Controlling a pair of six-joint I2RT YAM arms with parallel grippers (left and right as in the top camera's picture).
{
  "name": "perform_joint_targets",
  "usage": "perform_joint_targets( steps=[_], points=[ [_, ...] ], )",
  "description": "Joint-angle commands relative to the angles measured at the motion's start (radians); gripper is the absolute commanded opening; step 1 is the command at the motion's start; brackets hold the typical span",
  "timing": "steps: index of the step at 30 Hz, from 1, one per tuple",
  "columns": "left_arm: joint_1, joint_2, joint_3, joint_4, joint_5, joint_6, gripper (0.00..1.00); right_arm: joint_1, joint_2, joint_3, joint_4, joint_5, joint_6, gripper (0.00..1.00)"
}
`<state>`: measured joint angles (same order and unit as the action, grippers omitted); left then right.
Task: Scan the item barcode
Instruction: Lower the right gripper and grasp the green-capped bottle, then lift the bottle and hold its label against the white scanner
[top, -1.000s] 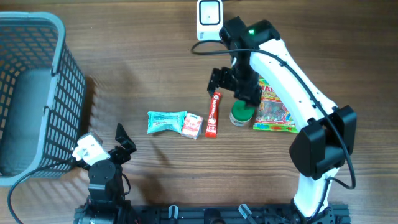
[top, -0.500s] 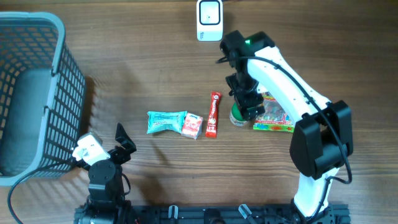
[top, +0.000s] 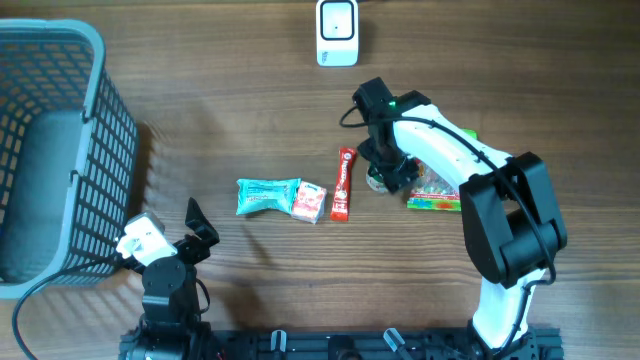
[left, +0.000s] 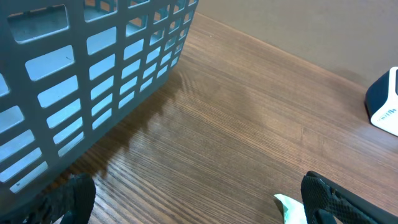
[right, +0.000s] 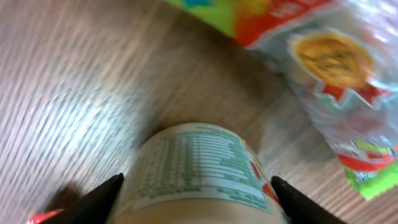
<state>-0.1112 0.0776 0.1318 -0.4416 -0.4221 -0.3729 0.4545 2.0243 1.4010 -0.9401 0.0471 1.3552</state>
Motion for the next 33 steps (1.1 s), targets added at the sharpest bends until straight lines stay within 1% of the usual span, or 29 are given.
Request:
perform_joint_targets(
  steps=[1,3,4,5,7,10,12,13,15,19,23,26,28,30,32,33],
  points=[
    [-0.005,-0.003,-0.004,0.003,-0.014,-0.002,1.00,-0.004,-0.003,0.006,0.037,-0.041,-0.338,0.63],
    [-0.005,-0.003,-0.004,0.003,-0.014,-0.002,1.00,-0.005,-0.003,0.045,0.035,-0.103,-0.553,0.63],
    [-0.005,-0.003,-0.004,0.003,-0.014,-0.002,1.00,-0.009,-0.003,0.087,0.011,-0.169,-0.685,0.63],
    [-0.005,-0.003,-0.004,0.003,-0.014,-0.002,1.00,-0.014,-0.003,0.135,-0.037,-0.230,-0.773,0.60],
    [-0.005,-0.003,-0.004,0.003,-0.014,-0.002,1.00,-0.029,-0.005,0.222,-0.161,-0.291,-0.842,0.60],
    [-0.005,-0.003,-0.004,0.003,-0.014,-0.002,1.00,-0.063,-0.005,0.367,-0.408,-0.383,-0.935,0.62],
    [-0.005,-0.003,-0.004,0.003,-0.014,-0.002,1.00,-0.073,-0.005,0.391,-0.466,-0.457,-0.961,0.62],
    [-0.005,-0.003,-0.004,0.003,-0.014,-0.002,1.00,-0.077,-0.005,0.396,-0.513,-0.541,-0.991,0.62],
    [-0.005,-0.003,-0.004,0.003,-0.014,-0.002,1.00,-0.078,-0.005,0.396,-0.589,-0.650,-0.997,0.62],
    [-0.005,-0.003,-0.004,0.003,-0.014,-0.002,1.00,-0.078,-0.005,0.396,-0.665,-0.729,-0.997,0.62],
    [-0.005,-0.003,-0.004,0.003,-0.014,-0.002,1.00,-0.078,-0.005,0.395,-0.669,-0.769,-1.007,0.61],
    [-0.005,-0.003,-0.004,0.003,-0.014,-0.002,1.00,-0.071,-0.005,0.395,-0.669,-0.876,-1.009,0.61],
    [-0.005,-0.003,-0.004,0.003,-0.014,-0.002,1.00,-0.062,-0.005,0.395,-0.635,-0.985,-1.027,0.61],
    [-0.005,-0.003,-0.004,0.003,-0.014,-0.002,1.00,-0.054,-0.005,0.395,-0.534,-1.155,-1.070,0.60],
    [-0.005,-0.003,-0.004,0.003,-0.014,-0.002,1.00,-0.045,-0.007,0.396,-0.452,-1.228,-1.084,0.57],
    [-0.005,-0.003,-0.004,0.003,-0.014,-0.002,1.00,-0.039,-0.010,0.403,-0.402,-1.243,-1.088,0.57]
  ],
)
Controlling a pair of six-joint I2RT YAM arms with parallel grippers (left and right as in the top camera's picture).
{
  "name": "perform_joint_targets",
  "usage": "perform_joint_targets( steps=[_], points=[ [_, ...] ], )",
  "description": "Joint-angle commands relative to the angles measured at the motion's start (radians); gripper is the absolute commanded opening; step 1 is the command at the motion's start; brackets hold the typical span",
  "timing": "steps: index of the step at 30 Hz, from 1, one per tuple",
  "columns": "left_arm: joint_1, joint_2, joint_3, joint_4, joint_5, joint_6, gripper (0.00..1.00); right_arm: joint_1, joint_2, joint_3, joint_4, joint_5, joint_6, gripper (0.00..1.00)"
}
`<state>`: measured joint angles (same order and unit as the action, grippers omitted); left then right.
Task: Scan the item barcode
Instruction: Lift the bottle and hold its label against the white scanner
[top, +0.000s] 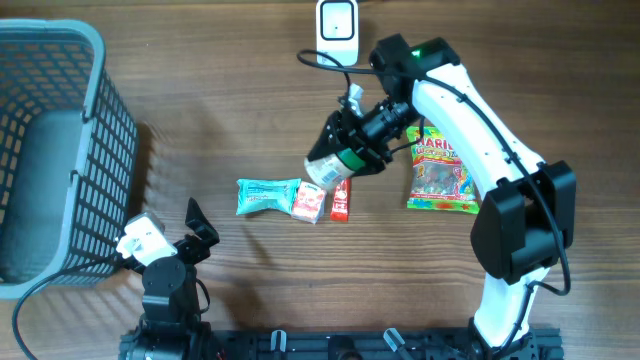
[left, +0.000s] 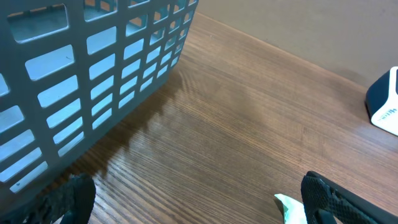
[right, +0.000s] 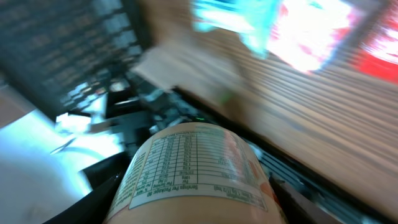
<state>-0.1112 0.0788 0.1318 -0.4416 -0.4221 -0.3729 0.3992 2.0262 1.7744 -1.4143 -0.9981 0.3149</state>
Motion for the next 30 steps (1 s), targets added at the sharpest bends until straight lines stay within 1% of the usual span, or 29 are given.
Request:
perform_joint_targets(
  steps=[1,3,5,6,8,10,11,14,15,16,17,19,21,22,24,25,26,28,30],
  points=[
    [-0.005,-0.004,-0.004,0.003,-0.014,-0.002,1.00,0.022,-0.016,0.035,0.094,-0.201,-0.051,0.57],
    [-0.005,-0.004,-0.004,0.003,-0.014,-0.002,1.00,0.030,-0.061,0.047,0.116,-0.193,-0.069,0.56],
    [-0.005,-0.004,-0.004,0.003,-0.014,-0.002,1.00,0.030,-0.127,0.047,0.105,-0.121,-0.067,0.55],
    [-0.005,-0.004,-0.004,0.003,-0.014,-0.002,1.00,0.030,-0.172,0.047,0.089,-0.056,-0.048,0.55],
    [-0.005,-0.004,-0.004,0.003,-0.014,-0.002,1.00,0.030,-0.295,0.047,0.057,0.106,-0.010,0.55],
    [-0.005,-0.004,-0.004,0.003,-0.014,-0.002,1.00,0.030,-0.404,0.047,0.069,0.271,0.026,0.56],
    [-0.005,-0.004,-0.004,0.003,-0.014,-0.002,1.00,0.030,-0.476,0.047,0.098,0.440,0.065,0.57],
    [-0.005,-0.004,-0.004,0.003,-0.014,-0.002,1.00,0.030,-0.530,0.047,0.180,0.768,0.091,0.58],
    [-0.005,-0.004,-0.004,0.003,-0.014,-0.002,1.00,0.030,-0.530,0.045,0.211,0.857,0.083,0.56],
    [-0.005,-0.004,-0.004,0.003,-0.014,-0.002,1.00,0.030,-0.525,0.019,0.285,0.974,0.080,0.56],
    [-0.005,-0.004,-0.004,0.003,-0.014,-0.002,1.00,0.030,-0.515,-0.033,0.394,1.050,0.080,0.55],
    [-0.005,-0.004,-0.004,0.003,-0.014,-0.002,1.00,0.030,-0.488,-0.114,0.561,1.090,0.077,0.55],
    [-0.005,-0.004,-0.004,0.003,-0.014,-0.002,1.00,0.030,-0.422,-0.219,0.847,1.161,0.077,0.54],
    [-0.005,-0.004,-0.004,0.003,-0.014,-0.002,1.00,0.030,-0.388,-0.249,0.958,1.188,0.076,0.51],
    [-0.005,-0.004,-0.004,0.003,-0.014,-0.002,1.00,0.030,-0.294,-0.269,1.138,1.225,0.076,0.50],
    [-0.005,-0.004,-0.004,0.003,-0.014,-0.002,1.00,0.030,-0.228,-0.269,1.236,1.228,0.061,0.52],
    [-0.005,-0.004,-0.004,0.003,-0.014,-0.002,1.00,0.030,-0.160,-0.269,1.346,1.234,0.023,0.55],
    [-0.005,-0.004,-0.004,0.003,-0.014,-0.002,1.00,0.030,-0.077,-0.268,1.484,1.234,-0.043,0.57],
    [-0.005,-0.004,-0.004,0.003,-0.014,-0.002,1.00,0.030,0.023,-0.269,1.662,1.234,-0.185,0.58]
  ],
)
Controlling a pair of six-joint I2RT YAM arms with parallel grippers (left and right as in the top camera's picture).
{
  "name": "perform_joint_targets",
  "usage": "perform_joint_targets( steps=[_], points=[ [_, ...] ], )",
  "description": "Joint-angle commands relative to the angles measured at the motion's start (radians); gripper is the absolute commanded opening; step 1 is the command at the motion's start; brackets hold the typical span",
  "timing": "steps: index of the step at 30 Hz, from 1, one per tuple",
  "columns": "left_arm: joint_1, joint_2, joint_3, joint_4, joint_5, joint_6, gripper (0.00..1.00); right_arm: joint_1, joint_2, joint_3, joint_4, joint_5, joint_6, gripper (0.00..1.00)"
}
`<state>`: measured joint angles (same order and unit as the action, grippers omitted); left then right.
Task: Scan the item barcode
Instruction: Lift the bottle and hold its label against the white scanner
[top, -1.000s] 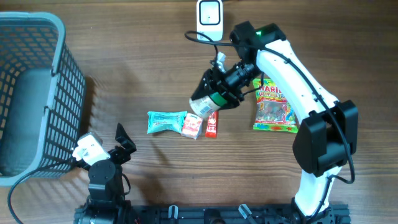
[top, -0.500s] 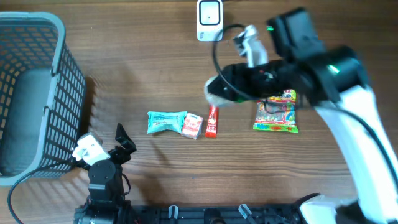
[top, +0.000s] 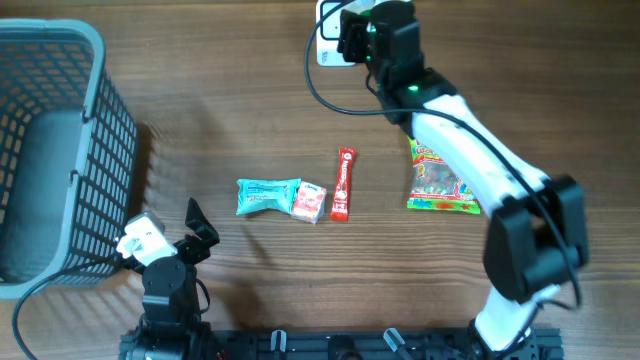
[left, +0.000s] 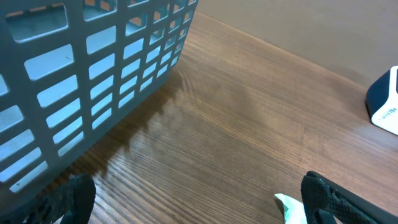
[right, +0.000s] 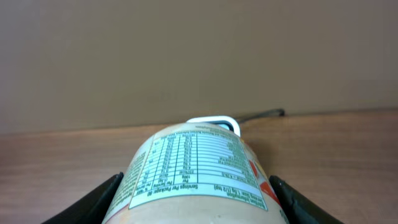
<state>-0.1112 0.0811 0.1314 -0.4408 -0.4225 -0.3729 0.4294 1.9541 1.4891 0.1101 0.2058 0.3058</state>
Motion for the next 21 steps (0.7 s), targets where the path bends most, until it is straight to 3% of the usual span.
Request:
perform_joint_targets(
  steps=[1,4,9,15,21],
  points=[
    [-0.005,-0.006,-0.004,0.003,-0.013,-0.002,1.00,0.000,0.132,0.017,0.214,0.031,-0.235,0.58],
    [-0.005,-0.006,-0.004,0.003,-0.013,-0.002,1.00,-0.003,0.227,0.017,0.443,0.034,-0.306,0.60],
    [-0.005,-0.006,-0.004,0.003,-0.013,-0.002,1.00,-0.020,0.323,0.030,0.636,-0.002,-0.306,0.61],
    [-0.005,-0.006,-0.004,0.003,-0.013,-0.002,1.00,-0.036,0.452,0.193,0.631,-0.077,-0.305,0.61],
    [-0.005,-0.006,-0.004,0.003,-0.013,-0.002,1.00,-0.034,0.414,0.241,0.534,-0.079,-0.302,0.59]
  ],
)
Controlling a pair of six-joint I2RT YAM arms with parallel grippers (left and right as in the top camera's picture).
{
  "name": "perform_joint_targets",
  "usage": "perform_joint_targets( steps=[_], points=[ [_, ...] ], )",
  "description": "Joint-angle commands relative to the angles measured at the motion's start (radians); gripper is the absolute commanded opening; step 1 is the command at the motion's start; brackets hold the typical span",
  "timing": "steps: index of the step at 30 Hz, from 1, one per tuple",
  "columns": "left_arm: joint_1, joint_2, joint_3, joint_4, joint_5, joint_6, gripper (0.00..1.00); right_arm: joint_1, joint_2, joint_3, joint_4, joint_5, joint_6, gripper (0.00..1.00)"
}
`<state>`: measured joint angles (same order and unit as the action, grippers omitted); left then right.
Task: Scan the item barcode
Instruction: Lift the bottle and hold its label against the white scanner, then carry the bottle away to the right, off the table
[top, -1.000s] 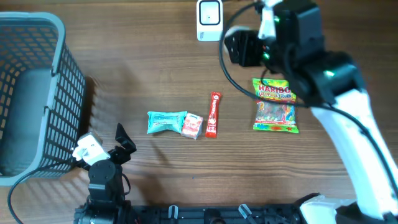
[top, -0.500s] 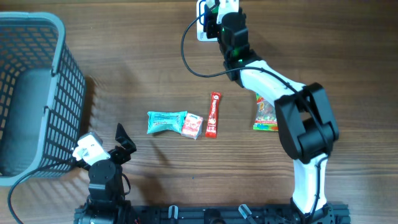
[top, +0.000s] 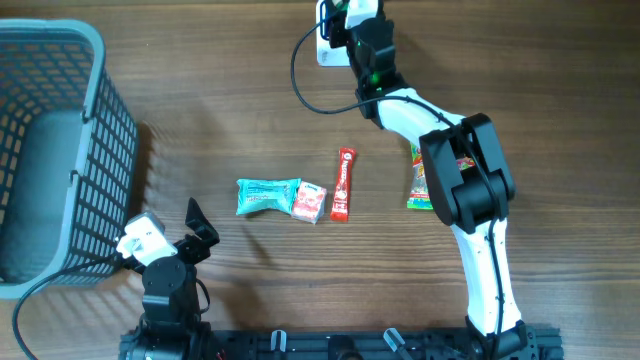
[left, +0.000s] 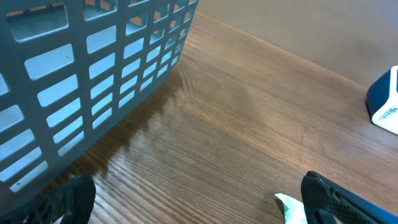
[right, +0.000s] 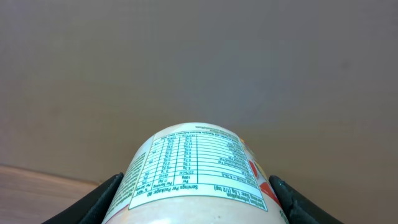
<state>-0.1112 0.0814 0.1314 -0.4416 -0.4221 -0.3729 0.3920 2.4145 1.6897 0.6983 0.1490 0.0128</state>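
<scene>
My right gripper (right: 196, 200) is shut on a cream bottle (right: 196, 163) with a nutrition label, and its dark fingers (right: 102, 200) clamp both sides. Overhead, the right gripper (top: 355, 18) sits at the far edge of the table, over the white barcode scanner (top: 326, 45), which it partly hides. The wrist view shows only a plain wall behind the bottle. My left gripper (top: 196, 232) rests open at the near left with nothing between its fingers (left: 326, 199). The scanner (left: 384, 102) shows at the right edge of that view.
A grey mesh basket (top: 60, 150) fills the left side. Mid-table lie a teal packet (top: 267, 195), a small red and white packet (top: 310, 202) and a red stick pack (top: 342, 183). A gummy bag (top: 432, 190) lies partly under the right arm.
My right gripper has moved a little further back and left with the bottle, now over the scanner. The scanner no longer shows behind the bottle in the wrist view. The left arm is unchanged.
My right gripper first stood low on the table around the bottle, beside the gummy bag. Then it held the bottle in the air over the red stick pack. Then it was near the scanner at the far edge, and now it is over it.
</scene>
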Motion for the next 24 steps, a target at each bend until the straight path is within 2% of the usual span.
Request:
perform_joint_targets(
  steps=[1,6,8,11,14,15,20,24],
  points=[
    [-0.005,-0.006,-0.004,0.003,-0.014,-0.002,1.00,0.003,-0.088,0.041,-0.134,-0.011,-0.009,0.57],
    [-0.005,-0.006,-0.004,0.003,-0.014,-0.002,1.00,-0.042,-0.333,0.041,-0.531,0.105,-0.009,0.57],
    [-0.005,-0.006,-0.004,0.003,-0.014,-0.002,1.00,-0.108,-0.458,0.041,-0.789,0.178,0.034,0.57],
    [-0.005,-0.006,-0.004,0.003,-0.014,-0.002,1.00,-0.253,-0.552,0.041,-1.069,0.202,0.129,0.57],
    [-0.005,-0.006,-0.004,0.003,-0.014,-0.002,1.00,-0.517,-0.563,0.036,-1.309,0.192,0.275,0.57],
    [-0.005,-0.006,-0.004,0.003,-0.014,-0.002,1.00,-0.625,-0.552,0.027,-1.357,0.146,0.291,0.57],
    [-0.005,-0.006,-0.004,0.003,-0.014,-0.002,1.00,-0.949,-0.447,0.017,-1.438,-0.082,0.309,0.61],
    [-0.005,-0.006,-0.004,0.003,-0.014,-0.002,1.00,-1.089,-0.337,0.017,-1.482,-0.099,0.304,0.59]
  ],
)
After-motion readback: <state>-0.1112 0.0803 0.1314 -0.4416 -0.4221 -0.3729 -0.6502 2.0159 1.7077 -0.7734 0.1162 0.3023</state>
